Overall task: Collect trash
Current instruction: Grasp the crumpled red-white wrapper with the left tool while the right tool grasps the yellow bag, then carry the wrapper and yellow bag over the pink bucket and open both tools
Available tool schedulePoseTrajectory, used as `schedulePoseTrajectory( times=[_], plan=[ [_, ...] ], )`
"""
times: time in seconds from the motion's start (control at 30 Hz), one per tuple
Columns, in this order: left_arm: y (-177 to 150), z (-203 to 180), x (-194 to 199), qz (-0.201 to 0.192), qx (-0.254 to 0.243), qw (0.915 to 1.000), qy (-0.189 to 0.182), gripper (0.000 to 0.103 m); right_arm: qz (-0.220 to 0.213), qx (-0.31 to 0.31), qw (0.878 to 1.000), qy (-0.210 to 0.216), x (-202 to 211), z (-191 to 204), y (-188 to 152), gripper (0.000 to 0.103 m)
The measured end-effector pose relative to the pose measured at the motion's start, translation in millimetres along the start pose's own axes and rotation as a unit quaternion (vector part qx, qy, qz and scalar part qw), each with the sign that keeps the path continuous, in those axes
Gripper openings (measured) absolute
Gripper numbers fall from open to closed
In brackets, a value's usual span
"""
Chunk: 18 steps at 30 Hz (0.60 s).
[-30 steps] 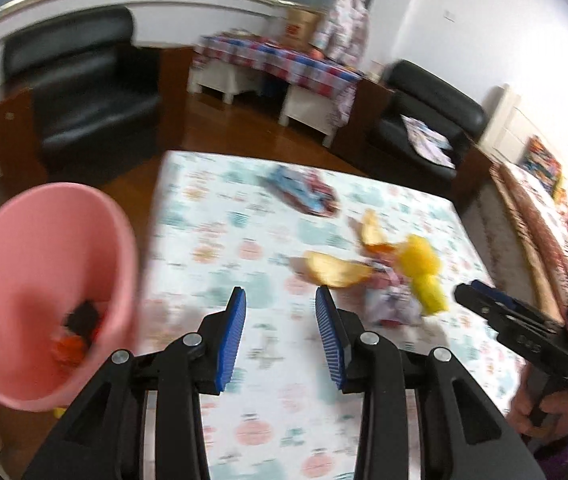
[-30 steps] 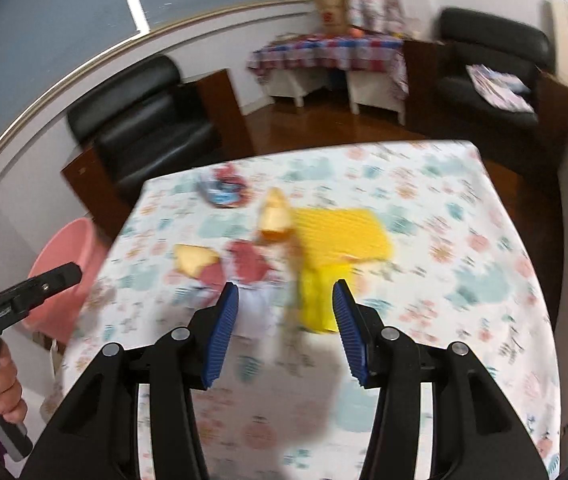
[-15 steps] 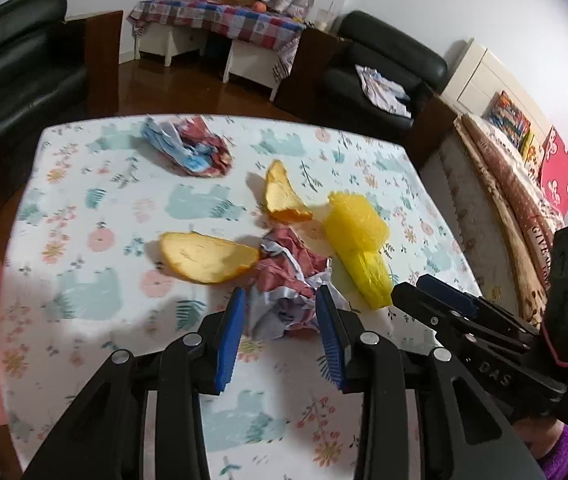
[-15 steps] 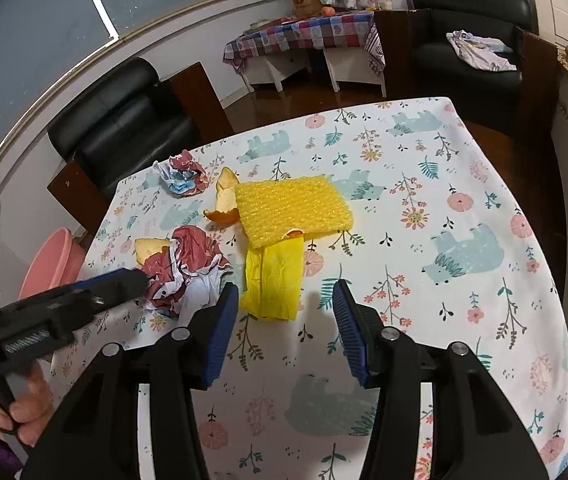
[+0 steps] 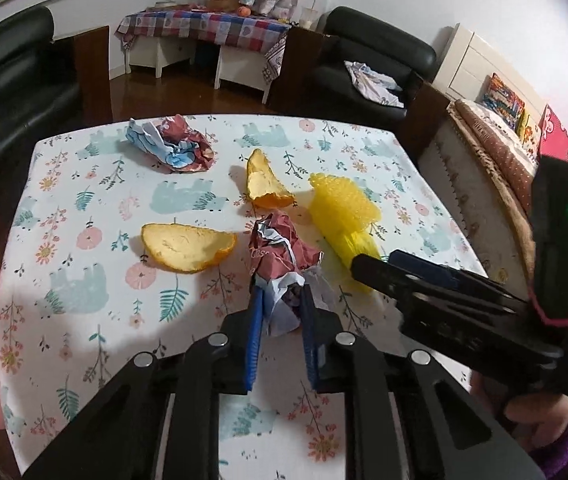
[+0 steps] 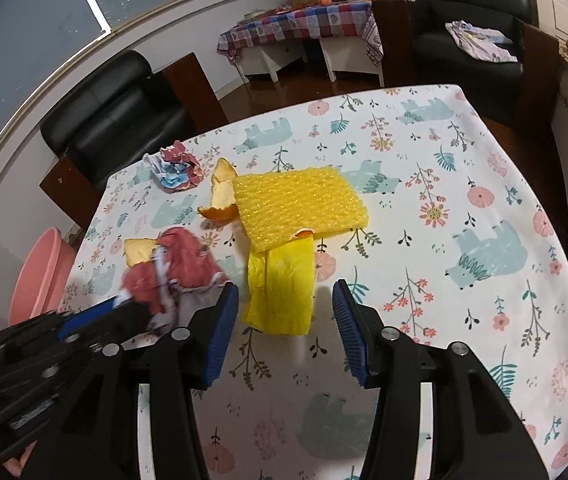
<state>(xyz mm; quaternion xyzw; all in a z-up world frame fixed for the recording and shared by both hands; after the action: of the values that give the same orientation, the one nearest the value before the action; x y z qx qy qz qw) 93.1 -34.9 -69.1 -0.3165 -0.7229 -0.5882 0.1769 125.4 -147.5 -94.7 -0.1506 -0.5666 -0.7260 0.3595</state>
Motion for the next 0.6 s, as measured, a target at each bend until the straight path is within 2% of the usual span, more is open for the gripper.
schedulePoseTrajectory(
  times=[0.17, 0.3, 0.4, 0.6],
  plan=[
    [0, 3, 20, -0.017, -0.004, 0.9998, 0.003, 0.017, 0.008, 0.009, 1.000, -0.012, -4, 1, -5, 0.048],
    [-3, 7, 33, -0.024, -0.002, 0.9997, 0.010, 0.017, 0.011, 0.006, 1.000, -0.012, -2, 1, -8, 0.023],
    [-5, 12, 40, -0.027, 0.005, 0.9995, 0.014, 0.017, 0.010, 0.005, 1.000, -0.007, 4, 3, -10, 0.013],
    [-8, 17, 55, -0.037, 0.016, 0.9990, 0.021, 0.017, 0.012, 0.011, 1.000, 0.016, 24, 13, -18, 0.011]
  ],
)
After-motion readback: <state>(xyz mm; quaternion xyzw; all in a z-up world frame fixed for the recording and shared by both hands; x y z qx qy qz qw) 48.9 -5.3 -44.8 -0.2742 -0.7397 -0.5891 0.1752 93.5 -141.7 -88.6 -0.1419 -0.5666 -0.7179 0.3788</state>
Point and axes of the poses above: each gripper's, at about its wrist camera, not at the fingertips, and x roughly against the way its jaws point, z to its left, y to its top, the point moved 4 cm from there along -x, roughly the way its jaws point, and after that the axes turned 12 degrees about -z, right-handed, at the moved point
